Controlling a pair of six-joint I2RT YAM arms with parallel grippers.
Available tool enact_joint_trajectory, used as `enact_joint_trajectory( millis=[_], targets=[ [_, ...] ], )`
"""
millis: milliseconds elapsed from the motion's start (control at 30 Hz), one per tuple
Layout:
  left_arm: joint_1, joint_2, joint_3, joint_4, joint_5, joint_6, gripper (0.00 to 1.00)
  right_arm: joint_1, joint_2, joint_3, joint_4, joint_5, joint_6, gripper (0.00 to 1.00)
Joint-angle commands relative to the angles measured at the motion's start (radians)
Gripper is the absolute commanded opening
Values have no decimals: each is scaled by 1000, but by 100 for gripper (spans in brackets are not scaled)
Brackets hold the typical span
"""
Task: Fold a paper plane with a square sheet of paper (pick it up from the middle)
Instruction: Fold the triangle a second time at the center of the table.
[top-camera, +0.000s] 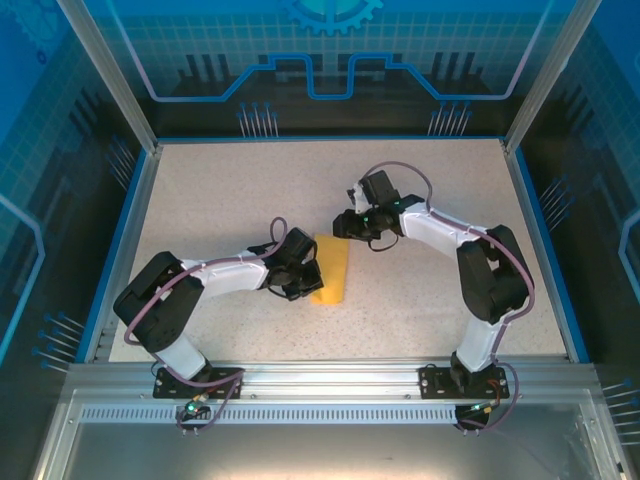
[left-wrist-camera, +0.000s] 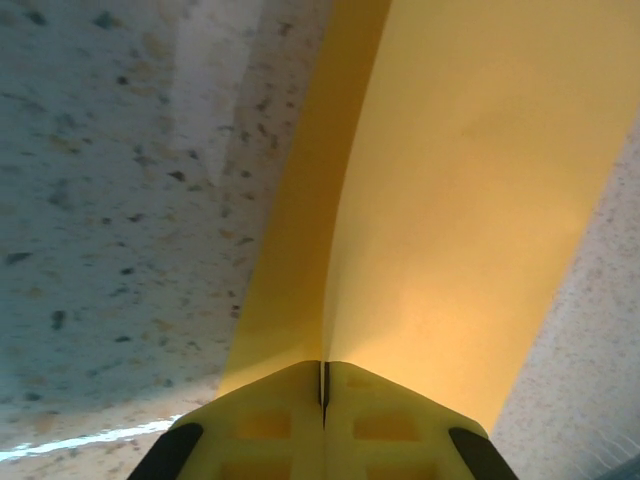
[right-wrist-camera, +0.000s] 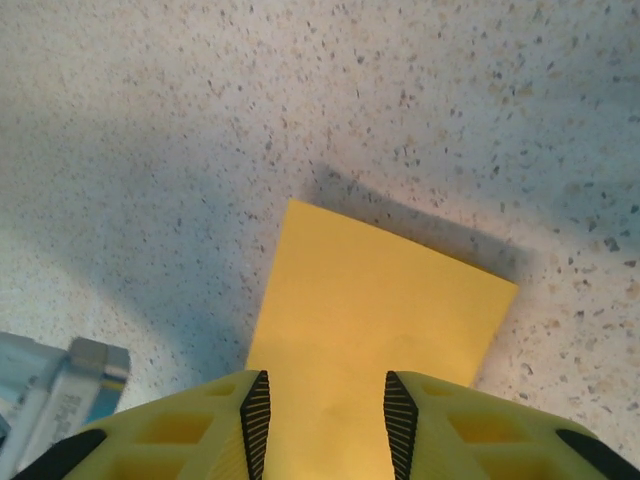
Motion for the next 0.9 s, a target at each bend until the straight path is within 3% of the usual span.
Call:
enact_joint_trajectory(
  millis=[0,367,733,867],
  targets=[
    [-4,-44,8,-84,-66,39,2,31,-23,-39,-7,-11,-23,38],
    [-1,-178,71,-263,-150,130,2,48,-90,-68,47,-13,-2,37],
    [8,-317,265,-536,-327,268,3,46,-253,-116,79,67,14,39],
    [10,-301,296,-559,-319,304,4,46,-264,-123,79,77,14,40]
  ],
)
